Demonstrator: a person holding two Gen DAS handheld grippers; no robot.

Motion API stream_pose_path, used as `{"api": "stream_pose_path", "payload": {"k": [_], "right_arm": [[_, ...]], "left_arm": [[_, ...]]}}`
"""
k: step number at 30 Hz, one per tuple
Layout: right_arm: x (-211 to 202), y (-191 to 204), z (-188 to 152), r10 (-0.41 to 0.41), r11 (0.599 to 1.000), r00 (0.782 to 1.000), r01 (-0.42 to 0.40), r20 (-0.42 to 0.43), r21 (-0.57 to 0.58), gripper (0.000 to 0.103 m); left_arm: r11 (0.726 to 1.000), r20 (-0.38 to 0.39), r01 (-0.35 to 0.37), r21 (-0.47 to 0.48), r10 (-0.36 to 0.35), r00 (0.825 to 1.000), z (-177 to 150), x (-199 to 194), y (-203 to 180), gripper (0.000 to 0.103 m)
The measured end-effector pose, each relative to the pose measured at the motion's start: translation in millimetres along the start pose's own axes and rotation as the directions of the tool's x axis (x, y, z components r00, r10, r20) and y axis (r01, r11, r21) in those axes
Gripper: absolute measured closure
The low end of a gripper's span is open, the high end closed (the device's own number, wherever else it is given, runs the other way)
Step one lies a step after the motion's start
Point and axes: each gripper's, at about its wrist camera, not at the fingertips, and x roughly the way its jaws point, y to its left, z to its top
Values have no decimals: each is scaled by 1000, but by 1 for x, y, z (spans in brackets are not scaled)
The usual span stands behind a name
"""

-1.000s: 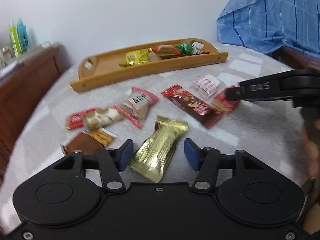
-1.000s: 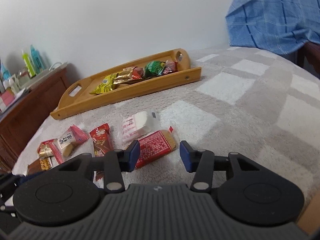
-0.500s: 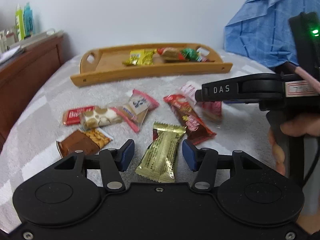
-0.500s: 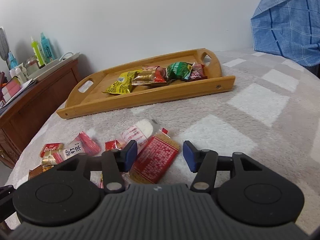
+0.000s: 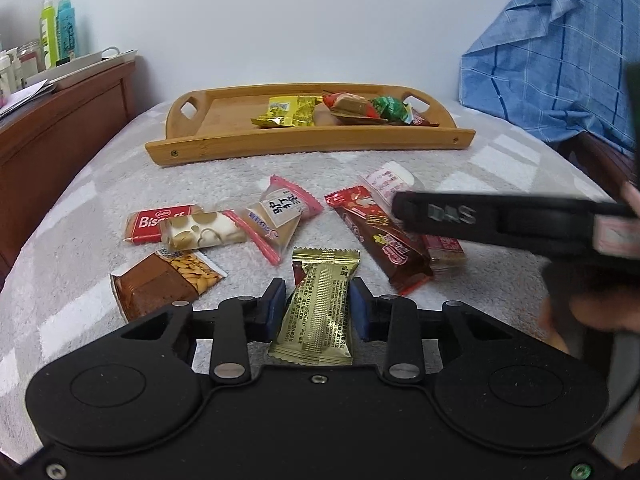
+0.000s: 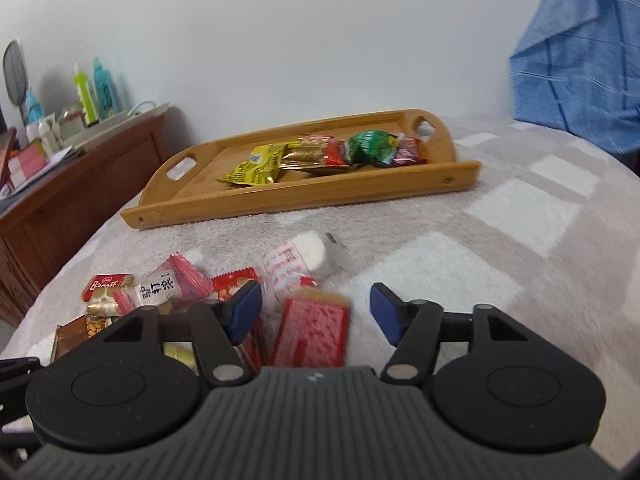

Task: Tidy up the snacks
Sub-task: 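Grasp the gold bar with the left tool while the right tool grasps the red-wrapped cake, then carry the gold bar with the left tool while the right tool carries the red cake to the tray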

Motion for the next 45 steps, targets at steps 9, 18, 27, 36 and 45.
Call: {"api": "stream_pose_path", "payload": {"k": [9,18,27,36,45], "right_arm": [[-24,-6,-17,-42,999,999,41,25,28,28],[-16,8,-18,-15,1000,999,16,28,-12,64],[-37,5,-8,-1,1000,988,3,151,-11,64],[-17,-15,48,48,999,979,-52,196,14,64],[32,-46,110,57,992,982,-75,182,96,64]], "left_arm": [[999,13,-21,-24,22,1000,0,-4,2,70],[998,41,-44,-41,46,998,9,-8,3,71],[997,74,-44,-65,48,996,32,-12,11,71],[991,121,-46,-125,61,991,83,-3,38,71],[990,175,-54,-127,75,982,141,32,57,71]]}}
